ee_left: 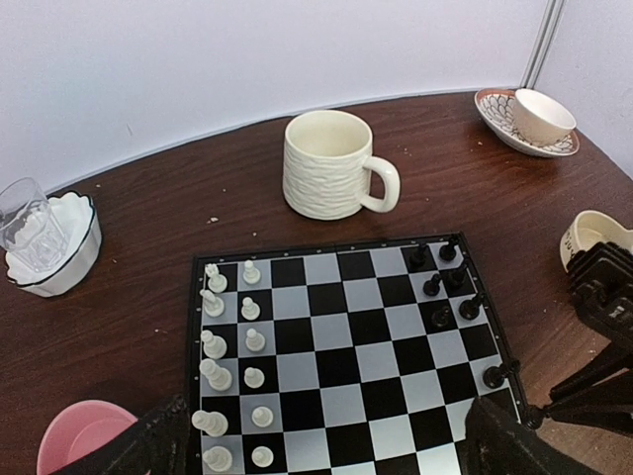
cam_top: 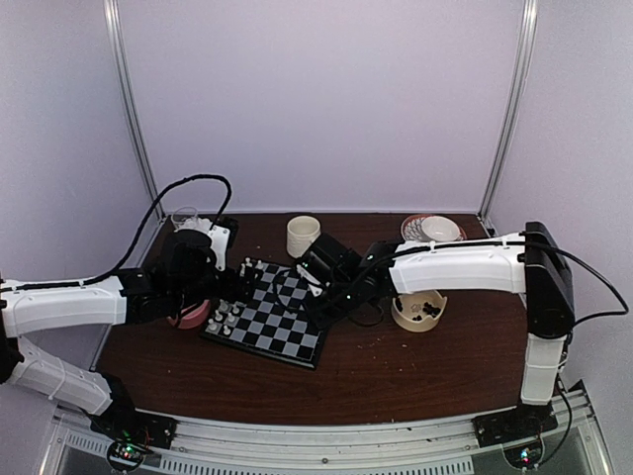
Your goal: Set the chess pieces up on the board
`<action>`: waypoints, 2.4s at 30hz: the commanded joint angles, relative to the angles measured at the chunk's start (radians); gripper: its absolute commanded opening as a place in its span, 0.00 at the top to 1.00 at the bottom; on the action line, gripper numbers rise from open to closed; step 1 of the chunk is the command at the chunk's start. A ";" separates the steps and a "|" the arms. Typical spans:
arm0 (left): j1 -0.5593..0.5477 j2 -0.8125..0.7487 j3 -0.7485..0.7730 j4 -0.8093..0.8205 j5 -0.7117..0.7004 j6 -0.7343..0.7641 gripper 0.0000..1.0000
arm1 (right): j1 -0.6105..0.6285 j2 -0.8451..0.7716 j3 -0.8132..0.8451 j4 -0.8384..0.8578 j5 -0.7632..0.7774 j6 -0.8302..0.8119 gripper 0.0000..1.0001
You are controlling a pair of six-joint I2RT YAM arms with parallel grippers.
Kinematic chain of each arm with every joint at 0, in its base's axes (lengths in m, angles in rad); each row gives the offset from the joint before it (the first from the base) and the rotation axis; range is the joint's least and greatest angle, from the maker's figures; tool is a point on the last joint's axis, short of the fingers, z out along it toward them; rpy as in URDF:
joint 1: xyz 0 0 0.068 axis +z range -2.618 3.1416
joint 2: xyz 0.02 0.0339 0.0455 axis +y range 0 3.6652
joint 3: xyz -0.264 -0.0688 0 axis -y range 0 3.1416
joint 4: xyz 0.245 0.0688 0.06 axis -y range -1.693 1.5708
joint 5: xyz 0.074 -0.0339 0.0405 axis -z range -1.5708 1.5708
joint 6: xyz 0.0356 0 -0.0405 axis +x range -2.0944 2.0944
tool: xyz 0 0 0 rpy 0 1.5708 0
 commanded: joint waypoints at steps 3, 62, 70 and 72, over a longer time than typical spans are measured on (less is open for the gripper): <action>0.004 -0.019 0.004 0.022 -0.003 -0.007 0.03 | 0.014 0.067 0.072 -0.025 0.020 -0.009 0.94; 0.004 -0.038 0.004 0.022 0.046 0.001 0.03 | 0.042 -0.232 -0.145 0.076 0.294 -0.037 0.65; 0.003 -0.041 0.004 0.025 0.045 0.005 0.03 | -0.028 -0.334 -0.257 0.121 0.444 -0.023 0.65; 0.004 -0.044 0.003 0.026 0.047 0.008 0.03 | -0.039 -0.377 -0.334 0.182 0.489 -0.008 0.65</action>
